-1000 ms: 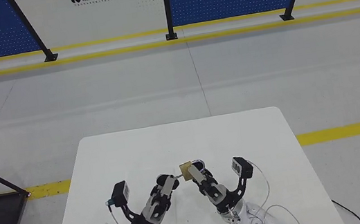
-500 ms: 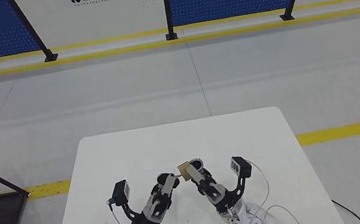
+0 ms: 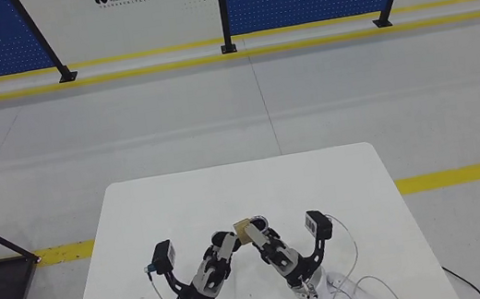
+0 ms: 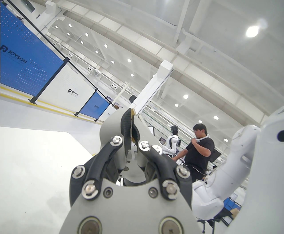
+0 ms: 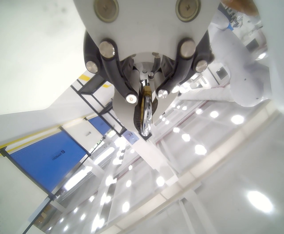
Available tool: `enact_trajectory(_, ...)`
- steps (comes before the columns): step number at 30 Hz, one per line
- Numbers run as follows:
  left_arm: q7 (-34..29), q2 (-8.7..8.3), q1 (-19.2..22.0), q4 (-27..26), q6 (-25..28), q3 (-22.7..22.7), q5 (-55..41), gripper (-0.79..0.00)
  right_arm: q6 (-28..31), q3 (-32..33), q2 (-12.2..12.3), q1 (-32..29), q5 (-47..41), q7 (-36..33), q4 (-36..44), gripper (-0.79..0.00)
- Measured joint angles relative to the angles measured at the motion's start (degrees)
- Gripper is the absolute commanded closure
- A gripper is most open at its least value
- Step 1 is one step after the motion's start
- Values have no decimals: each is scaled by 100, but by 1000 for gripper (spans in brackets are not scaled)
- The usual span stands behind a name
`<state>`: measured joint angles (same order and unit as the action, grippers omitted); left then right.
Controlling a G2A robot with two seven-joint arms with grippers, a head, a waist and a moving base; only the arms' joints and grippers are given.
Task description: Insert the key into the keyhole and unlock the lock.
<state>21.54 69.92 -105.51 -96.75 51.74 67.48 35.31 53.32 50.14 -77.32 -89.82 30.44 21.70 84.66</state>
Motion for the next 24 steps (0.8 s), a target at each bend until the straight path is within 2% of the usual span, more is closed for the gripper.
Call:
enact_trajectory(5,-35,5,5,5,6,-4,-25,-514,18,27,-12,-22,10,3,1,0)
enact_trajectory(8,-48,8,6,11,5,-3,-40,-496,30,43,-17,-31,13,-8,-2,0)
enact_trajectory(15,-22,6,-17,44,69,64,-52,-363,79,119,-23,-50,-34,-14,-16,0)
enact_trajectory(18,-40,1,-28,71,135,93,-49,-363,84,159,-24,-56,-76,-27,-22,0)
enact_trajectory(24,-125,-1,-31,91,201,99,-24,-265,87,190,-32,-75,-127,-85,-15,0)
